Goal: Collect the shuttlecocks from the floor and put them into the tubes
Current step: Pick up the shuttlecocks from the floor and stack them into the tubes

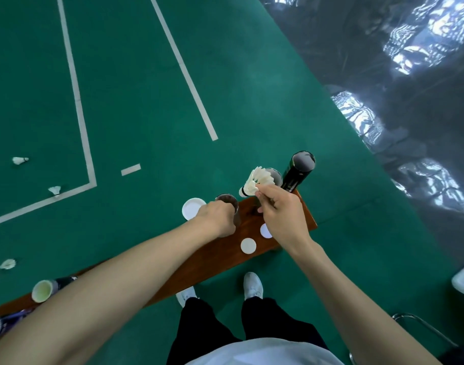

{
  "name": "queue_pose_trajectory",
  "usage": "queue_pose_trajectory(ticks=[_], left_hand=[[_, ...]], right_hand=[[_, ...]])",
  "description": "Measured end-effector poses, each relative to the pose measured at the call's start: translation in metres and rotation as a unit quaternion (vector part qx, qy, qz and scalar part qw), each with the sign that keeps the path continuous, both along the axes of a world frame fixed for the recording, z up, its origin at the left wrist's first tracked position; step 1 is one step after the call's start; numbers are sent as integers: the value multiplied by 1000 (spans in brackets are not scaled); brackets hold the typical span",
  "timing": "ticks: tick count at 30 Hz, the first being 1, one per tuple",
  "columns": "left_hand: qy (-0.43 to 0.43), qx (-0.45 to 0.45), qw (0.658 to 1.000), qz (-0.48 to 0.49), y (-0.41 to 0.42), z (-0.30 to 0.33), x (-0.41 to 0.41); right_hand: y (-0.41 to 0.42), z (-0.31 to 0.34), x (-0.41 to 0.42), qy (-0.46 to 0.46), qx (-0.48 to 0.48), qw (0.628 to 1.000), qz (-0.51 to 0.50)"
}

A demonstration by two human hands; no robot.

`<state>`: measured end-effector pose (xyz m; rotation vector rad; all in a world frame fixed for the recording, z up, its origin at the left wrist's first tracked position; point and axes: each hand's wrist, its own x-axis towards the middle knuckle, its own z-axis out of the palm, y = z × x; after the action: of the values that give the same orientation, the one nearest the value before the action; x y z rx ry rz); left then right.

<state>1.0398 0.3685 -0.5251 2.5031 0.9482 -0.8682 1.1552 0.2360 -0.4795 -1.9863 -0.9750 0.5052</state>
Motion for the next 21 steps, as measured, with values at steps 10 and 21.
queue_pose_trajectory(ticks=[10,21], left_hand=[[-55,19,998,6,2,22,-5],[-141,89,983,75,41,100,-48]], right_hand=[[6,-9,-7,-19,-9,999,30],[30,-27,-7,-184,-53,968,159]])
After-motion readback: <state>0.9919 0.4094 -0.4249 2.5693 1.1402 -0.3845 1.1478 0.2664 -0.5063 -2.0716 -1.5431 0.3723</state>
